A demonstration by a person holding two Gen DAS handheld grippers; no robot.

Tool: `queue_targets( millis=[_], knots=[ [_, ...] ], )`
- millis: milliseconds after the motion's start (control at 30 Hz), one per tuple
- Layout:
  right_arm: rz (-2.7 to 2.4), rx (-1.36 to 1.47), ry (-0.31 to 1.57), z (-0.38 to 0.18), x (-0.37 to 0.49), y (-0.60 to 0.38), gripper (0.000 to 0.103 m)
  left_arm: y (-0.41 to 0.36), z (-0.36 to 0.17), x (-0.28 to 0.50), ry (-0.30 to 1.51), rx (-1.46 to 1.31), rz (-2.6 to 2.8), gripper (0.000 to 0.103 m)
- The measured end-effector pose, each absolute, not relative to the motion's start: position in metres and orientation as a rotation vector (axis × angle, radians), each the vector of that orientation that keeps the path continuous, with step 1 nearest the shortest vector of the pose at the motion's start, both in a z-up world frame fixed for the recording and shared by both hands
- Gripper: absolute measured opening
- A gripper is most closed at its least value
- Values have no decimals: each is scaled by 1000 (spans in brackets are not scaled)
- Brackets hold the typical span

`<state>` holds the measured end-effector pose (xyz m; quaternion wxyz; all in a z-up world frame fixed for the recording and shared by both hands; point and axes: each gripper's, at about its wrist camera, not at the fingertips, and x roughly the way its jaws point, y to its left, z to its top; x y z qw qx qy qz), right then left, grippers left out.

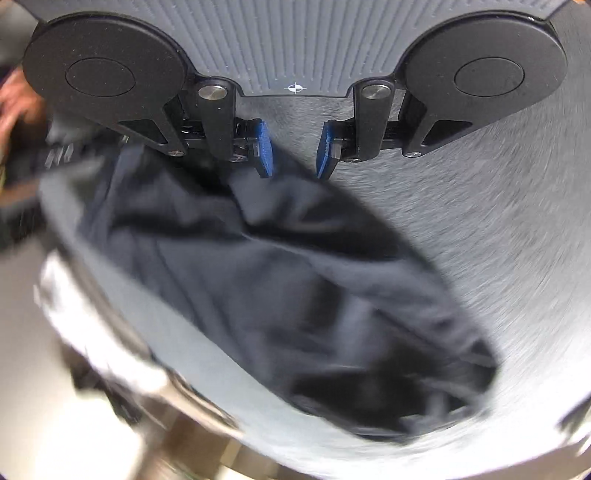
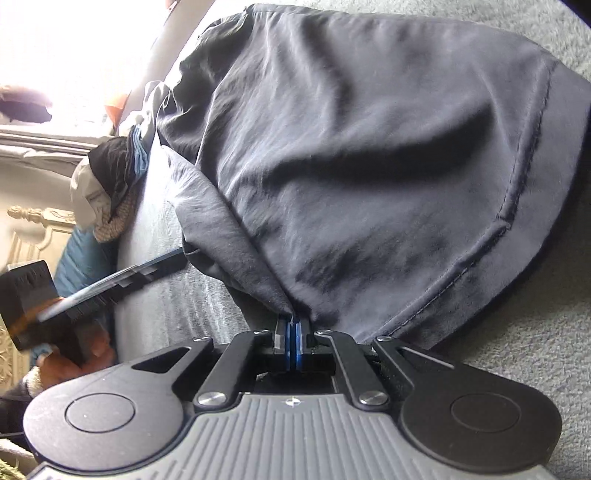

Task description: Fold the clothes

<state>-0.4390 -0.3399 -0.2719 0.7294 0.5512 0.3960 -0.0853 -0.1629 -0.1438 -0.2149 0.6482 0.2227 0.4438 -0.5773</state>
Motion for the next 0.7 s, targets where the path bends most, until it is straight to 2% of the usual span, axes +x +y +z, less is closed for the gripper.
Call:
queue_targets(
  millis=[133, 200, 267, 300, 500, 600, 700],
  knots=[
    [-207, 1205, 864, -263, -445, -342, 8, -163, -218, -171, 1012, 496, -1318, 25],
    [-238, 1166, 864, -252, -451, -343, 16, -169, -220, -168, 1051, 463, -1301, 25],
    [-287, 1110, 855, -237, -459, -345, 29, -171, -222, -166, 1094, 437, -1281, 26],
    [-310, 1078, 847, -229, -464, -346, 31, -171, -223, -164, 1111, 429, -1271, 26],
    [-244, 770, 800, -174, -457, -327, 31, -174, -228, -154, 1174, 370, -1227, 26],
    [-66, 631, 854, -167, -429, -300, 29, -174, -230, -150, 1194, 329, -1203, 26],
    [-33, 557, 955, -188, -409, -283, 28, -173, -227, -146, 1200, 300, -1197, 26]
  ],
)
